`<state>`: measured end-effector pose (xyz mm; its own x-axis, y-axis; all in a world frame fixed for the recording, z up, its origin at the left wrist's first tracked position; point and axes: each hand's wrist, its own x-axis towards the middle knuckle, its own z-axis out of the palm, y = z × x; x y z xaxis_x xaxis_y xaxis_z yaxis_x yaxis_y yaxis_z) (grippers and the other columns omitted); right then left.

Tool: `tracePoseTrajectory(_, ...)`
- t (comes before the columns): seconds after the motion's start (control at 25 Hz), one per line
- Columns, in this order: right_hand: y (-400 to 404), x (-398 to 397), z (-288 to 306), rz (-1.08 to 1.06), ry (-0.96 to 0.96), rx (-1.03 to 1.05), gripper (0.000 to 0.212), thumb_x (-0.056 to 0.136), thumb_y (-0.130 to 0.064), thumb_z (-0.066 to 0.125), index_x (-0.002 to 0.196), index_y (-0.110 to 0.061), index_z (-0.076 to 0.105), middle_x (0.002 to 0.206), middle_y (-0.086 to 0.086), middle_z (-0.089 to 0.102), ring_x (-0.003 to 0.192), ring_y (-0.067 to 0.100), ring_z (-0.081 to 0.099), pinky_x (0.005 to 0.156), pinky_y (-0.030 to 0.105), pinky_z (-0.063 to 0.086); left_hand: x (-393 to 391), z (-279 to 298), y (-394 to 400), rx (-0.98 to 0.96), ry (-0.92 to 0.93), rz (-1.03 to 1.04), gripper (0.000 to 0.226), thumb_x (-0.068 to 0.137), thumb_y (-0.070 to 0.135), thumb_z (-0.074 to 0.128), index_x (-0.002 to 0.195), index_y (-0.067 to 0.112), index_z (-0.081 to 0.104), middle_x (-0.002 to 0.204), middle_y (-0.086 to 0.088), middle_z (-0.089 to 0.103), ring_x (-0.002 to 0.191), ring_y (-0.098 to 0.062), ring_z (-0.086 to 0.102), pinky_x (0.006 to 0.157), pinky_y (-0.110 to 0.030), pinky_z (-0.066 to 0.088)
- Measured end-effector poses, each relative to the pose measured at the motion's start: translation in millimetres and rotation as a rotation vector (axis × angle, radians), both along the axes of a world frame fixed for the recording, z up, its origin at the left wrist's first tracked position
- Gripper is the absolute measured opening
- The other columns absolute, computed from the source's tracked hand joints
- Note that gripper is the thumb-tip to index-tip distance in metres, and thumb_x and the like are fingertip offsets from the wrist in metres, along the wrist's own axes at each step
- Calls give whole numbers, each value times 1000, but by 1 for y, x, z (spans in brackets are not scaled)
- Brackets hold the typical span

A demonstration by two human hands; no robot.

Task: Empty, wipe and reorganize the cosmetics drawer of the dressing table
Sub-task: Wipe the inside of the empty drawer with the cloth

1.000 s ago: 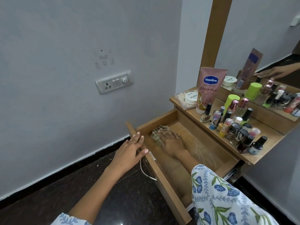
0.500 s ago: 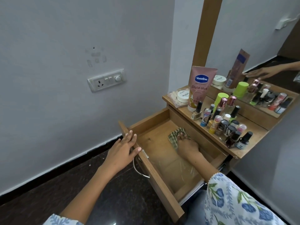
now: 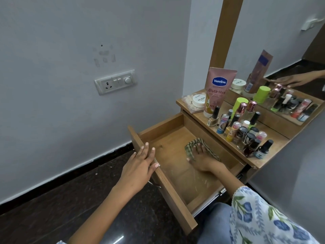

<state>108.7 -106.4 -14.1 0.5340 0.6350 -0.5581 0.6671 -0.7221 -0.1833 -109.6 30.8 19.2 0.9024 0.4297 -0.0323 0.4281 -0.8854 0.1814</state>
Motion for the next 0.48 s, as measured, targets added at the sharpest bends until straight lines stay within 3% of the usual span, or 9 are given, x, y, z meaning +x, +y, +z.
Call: tracePoseTrajectory(0.48, 78, 37, -19, 14, -6, 287, 64, 103, -43, 23, 152, -10, 0, 160, 6, -13, 147, 19, -15, 118, 37, -6, -5, -6, -2, 7, -47, -8, 59, 98, 51, 19, 151, 27, 4, 157, 1, -11, 146, -12, -6, 117, -29, 3)
